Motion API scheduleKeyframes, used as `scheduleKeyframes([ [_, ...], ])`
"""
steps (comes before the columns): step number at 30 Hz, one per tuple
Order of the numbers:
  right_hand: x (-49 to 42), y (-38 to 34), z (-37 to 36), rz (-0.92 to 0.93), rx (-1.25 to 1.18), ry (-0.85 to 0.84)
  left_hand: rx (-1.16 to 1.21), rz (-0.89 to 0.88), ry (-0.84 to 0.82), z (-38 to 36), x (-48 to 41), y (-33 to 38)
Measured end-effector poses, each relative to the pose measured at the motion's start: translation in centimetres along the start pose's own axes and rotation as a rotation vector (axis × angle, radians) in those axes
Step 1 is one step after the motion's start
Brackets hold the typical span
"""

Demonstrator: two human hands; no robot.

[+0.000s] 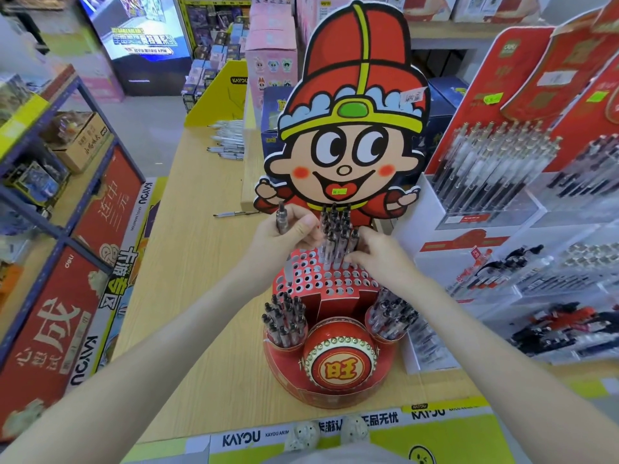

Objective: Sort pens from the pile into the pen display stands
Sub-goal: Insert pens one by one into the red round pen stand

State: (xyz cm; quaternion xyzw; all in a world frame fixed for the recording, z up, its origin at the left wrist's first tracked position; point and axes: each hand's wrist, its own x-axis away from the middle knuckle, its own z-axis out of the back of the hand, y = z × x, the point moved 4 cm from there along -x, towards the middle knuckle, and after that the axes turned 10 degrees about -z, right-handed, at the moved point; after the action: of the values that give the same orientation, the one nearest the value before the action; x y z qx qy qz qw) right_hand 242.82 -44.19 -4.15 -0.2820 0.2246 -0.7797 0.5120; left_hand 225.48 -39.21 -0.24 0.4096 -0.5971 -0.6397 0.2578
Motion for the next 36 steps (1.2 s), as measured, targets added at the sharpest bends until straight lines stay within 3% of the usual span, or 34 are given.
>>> scheduleKeyframes([
  [3, 0.5, 0.0, 0.6, -0.016, 0.131, 0.069, -0.063, -0.005, -0.023, -0.1, 0.0, 0.2],
  [6, 2.9, -1.2, 2.2, 0.021, -0.045, 0.237, -0.140, -0.030, -0.034, -0.6, 0.1, 0.5],
  [9, 5.4, -4.4, 2.2, 0.146, -0.241, 0.072, -0.189, -0.083, -0.067, -1.7, 0.1, 0.9],
  [12, 6.2, -6.4, 0.2, 0.216, -0.242, -0.091, -0.215, -0.110, -0.111, -3.0, 0.1, 1.0],
  [16, 5.9, -5.9, -0.5, 0.205, -0.275, -0.038, -0.321, -0.095, -0.147, -3.3, 0.1, 0.5],
  [24, 4.8, -1.5, 1.7, 0.096, -0.601, 0.063, -0.347, -0.029, -0.091, 0.4, 1.1, -1.0],
  [30, 4.8, -2.7, 1.0, 0.187, -0.655, -0.080, -0.503, 0.028, -0.376, -1.4, 1.5, -1.6],
  [36, 4.6, -2.0, 1.2, 0.097, -0.671, -0.001, -0.588, 0.066, -0.378, -1.2, 1.2, -1.7],
])
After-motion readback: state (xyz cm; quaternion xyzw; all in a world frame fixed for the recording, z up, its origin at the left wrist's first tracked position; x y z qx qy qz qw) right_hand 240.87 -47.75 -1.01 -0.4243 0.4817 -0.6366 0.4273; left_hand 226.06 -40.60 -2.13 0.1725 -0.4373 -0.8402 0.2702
